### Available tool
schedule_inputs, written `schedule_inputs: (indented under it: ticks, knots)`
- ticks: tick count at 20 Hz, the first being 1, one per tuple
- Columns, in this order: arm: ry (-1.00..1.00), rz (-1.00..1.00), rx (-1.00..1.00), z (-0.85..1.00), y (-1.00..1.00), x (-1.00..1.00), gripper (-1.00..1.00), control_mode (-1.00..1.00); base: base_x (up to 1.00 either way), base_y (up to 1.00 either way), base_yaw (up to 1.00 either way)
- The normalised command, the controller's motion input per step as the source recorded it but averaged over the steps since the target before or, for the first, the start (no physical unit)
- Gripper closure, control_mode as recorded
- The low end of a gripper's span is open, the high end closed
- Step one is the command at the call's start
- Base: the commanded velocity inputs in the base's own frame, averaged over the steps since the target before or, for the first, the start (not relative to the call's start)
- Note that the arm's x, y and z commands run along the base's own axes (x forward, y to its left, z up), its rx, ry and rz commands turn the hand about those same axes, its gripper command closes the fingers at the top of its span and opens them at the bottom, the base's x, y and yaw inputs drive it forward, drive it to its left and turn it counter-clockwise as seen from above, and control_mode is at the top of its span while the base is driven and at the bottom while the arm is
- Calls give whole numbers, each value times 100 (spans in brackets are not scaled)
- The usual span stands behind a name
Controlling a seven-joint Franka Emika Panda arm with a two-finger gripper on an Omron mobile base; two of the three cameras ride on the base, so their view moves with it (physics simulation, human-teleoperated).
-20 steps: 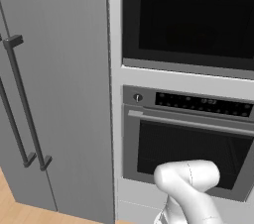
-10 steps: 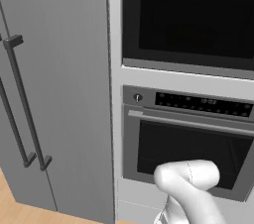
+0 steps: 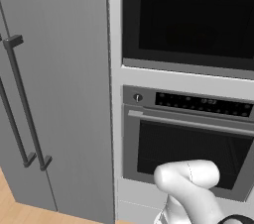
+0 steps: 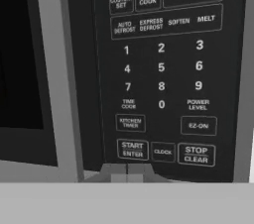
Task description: Pick the onion from the sink and place it in the bowl. Then pick the bowl and place it in the microwave. Then close the microwave door and press the start button.
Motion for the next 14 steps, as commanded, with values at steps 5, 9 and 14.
schedule_inputs:
  ticks: [5, 9, 14]
  knots:
    - [0, 0, 0, -6, -2, 20, 100, -100, 0, 0, 0]
    - [0, 0, 0, 0, -1, 27, 100, -100, 0, 0, 0]
    - [2, 0, 0, -5, -6, 42, 100, -100, 0, 0, 0]
